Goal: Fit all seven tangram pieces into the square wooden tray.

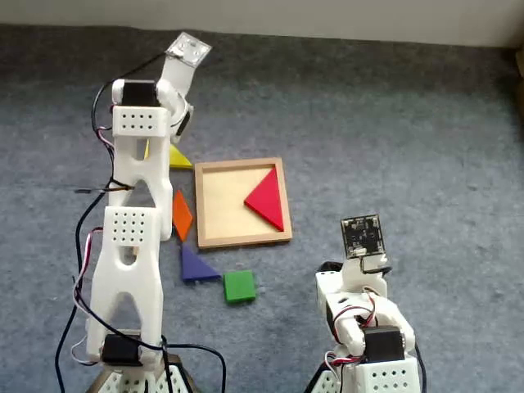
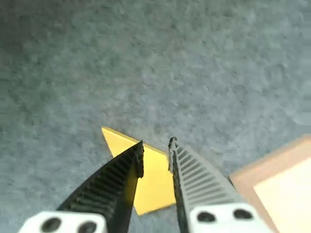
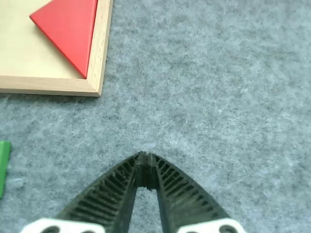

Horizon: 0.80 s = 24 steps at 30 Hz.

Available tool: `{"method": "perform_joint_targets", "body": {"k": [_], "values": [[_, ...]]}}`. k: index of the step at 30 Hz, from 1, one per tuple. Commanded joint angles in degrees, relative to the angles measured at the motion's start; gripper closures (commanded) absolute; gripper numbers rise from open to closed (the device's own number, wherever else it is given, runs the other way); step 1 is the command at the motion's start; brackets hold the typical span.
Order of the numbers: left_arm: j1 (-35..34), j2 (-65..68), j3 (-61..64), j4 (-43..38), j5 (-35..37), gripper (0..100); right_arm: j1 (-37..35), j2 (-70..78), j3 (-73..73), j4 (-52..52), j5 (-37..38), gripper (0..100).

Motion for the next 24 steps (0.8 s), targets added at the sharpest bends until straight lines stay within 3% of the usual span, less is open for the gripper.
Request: {"method": "perform_joint_targets", "body": {"k": [1, 5, 9, 13, 19, 24], "values": [[-2.4, 2.1, -0.7, -9.6, 1.1, 89, 0.6, -0.2, 6.6, 0.2, 0.6, 98.1], [-4.4, 7.2, -0.7, -16.4, 1.1, 89, 0.6, -0.2, 6.6, 0.2, 0.6, 98.1], [-6.5, 9.4, -0.7, -17.0, 0.8, 89, 0.6, -0.2, 6.6, 0.2, 0.6, 98.1], [-8.7, 9.5, -0.7, -10.3, 0.4, 89, 0.6, -0.2, 6.6, 0.2, 0.6, 98.1], [-9.6, 7.5, -0.8, 3.9, -7.9, 89, 0.6, -0.2, 6.6, 0.2, 0.6, 98.1], [-10.6, 5.8, -0.7, 5.4, -7.7, 89, 0.6, -0.2, 6.6, 0.2, 0.6, 98.1]]}}
